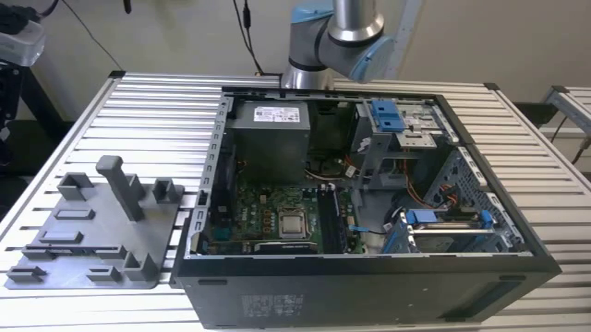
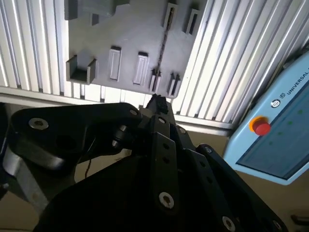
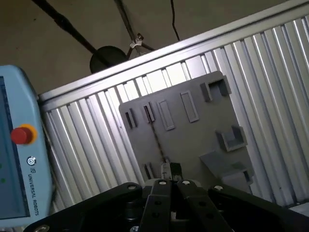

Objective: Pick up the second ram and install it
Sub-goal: 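Pick up the second ram and move it above second insertion slot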

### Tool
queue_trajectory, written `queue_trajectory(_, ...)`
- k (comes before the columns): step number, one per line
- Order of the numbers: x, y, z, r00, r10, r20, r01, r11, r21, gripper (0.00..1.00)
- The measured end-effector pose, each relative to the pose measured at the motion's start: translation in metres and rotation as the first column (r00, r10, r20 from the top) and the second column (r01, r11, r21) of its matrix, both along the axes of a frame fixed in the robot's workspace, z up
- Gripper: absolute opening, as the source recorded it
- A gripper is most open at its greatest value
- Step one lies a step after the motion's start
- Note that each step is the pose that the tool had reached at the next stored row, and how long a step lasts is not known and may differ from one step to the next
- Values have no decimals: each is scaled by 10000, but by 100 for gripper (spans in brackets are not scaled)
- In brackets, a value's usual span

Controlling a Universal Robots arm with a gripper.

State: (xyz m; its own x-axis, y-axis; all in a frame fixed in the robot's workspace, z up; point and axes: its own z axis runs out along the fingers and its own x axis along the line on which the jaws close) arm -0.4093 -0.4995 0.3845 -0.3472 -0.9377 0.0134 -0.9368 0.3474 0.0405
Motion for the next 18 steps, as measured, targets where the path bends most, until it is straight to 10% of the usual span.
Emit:
queue_trajectory(14, 0, 0, 0, 9986, 537, 0, -537, 9986, 0, 11)
queue_trajectory(18, 0, 0, 0, 9984, 567, 0, -567, 9984, -1, 24)
